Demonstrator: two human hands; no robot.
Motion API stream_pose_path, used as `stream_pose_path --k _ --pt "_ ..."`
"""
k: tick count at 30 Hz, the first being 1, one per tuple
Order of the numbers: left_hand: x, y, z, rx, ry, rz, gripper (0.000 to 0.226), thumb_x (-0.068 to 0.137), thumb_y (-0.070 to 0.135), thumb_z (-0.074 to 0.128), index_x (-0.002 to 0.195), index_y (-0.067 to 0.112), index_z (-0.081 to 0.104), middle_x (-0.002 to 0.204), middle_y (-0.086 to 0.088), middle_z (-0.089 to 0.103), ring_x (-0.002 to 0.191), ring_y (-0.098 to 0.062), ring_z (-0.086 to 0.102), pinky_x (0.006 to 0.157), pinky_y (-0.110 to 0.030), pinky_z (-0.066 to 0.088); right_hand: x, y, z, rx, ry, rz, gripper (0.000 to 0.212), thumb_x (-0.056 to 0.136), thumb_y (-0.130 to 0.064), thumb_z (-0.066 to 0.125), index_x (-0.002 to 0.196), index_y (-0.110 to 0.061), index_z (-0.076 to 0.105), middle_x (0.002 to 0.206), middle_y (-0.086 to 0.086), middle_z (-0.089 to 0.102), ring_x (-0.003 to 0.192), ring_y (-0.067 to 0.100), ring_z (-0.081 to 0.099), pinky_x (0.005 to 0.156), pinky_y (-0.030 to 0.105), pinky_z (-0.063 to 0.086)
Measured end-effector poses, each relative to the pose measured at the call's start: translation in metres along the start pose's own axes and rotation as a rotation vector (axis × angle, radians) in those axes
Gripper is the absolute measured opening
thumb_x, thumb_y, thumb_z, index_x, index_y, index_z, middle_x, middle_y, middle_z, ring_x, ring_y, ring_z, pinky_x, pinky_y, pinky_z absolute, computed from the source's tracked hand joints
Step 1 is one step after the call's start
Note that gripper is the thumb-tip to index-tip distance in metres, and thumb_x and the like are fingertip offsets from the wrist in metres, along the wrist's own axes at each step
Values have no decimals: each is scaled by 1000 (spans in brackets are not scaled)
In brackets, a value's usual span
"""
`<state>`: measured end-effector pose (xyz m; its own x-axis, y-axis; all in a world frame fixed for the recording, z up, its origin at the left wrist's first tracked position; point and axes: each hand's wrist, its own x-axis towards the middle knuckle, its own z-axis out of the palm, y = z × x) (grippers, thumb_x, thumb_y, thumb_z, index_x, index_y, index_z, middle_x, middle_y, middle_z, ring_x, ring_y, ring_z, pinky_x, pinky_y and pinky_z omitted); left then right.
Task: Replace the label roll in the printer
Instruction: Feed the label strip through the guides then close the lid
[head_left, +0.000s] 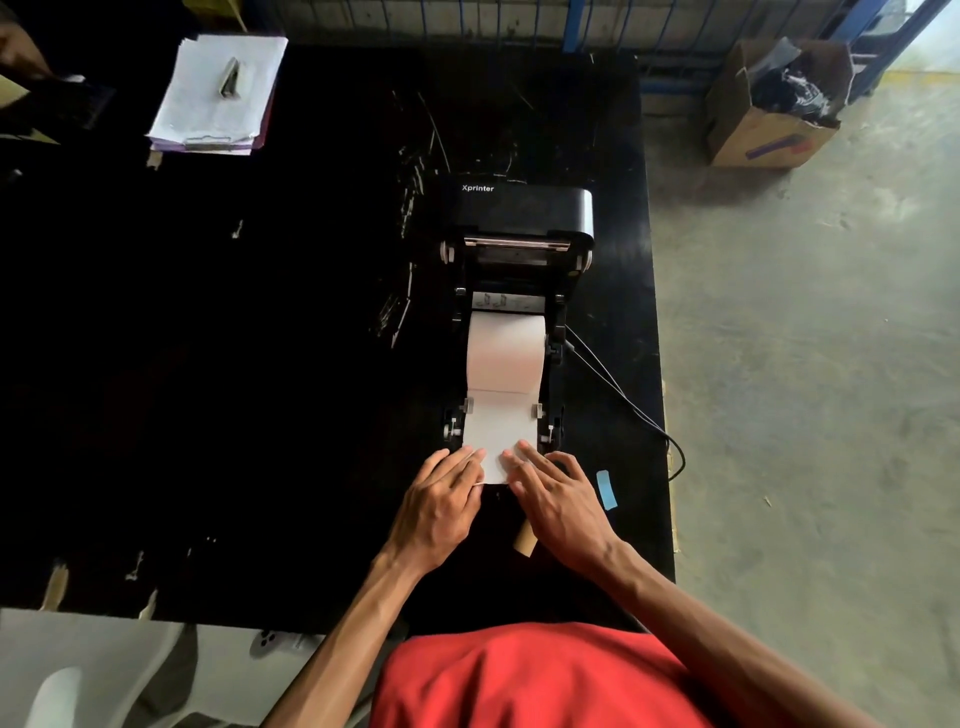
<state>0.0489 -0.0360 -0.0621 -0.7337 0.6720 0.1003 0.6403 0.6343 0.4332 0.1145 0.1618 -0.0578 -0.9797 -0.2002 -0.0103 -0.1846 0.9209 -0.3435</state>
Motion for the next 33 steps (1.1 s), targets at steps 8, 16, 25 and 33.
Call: stream_pose_path --k 8,16,25,33 --pt "-1 0 -4 27 -14 19 42 88 10 71 129 1 64 125 -10 70 124 -21 63 108 -35 44 -1 -1 -3 44 -104 39 51 110 -28 24 147 -7 51 151 5 57 150 19 35 103 35 48" --pt "-8 1 -10 -32 -61 -37 31 86 18 71 115 9 70 123 -3 71 125 -18 60 111 -38 44 -10 9 -5 38 31 -11 33 107 -26 38 119 -12 66 125 8 74 112 22 72 75 34 55" --pt "93 -12 -92 -374 291 -521 33 94 32 62 123 17 64 124 -4 69 115 -20 63 93 -29 46 78 48 -113 458 558 554 29 107 -30 49 119 -10 67 98 10 78 84 22 74 73 40 60" --pt "228 -23 -118 -907 112 -771 60 102 51 39 149 14 44 155 -7 45 142 -25 41 117 -35 30 177 75 -177 848 298 860 59 106 -56 31 91 -8 62 95 8 63 87 22 58 77 29 39"
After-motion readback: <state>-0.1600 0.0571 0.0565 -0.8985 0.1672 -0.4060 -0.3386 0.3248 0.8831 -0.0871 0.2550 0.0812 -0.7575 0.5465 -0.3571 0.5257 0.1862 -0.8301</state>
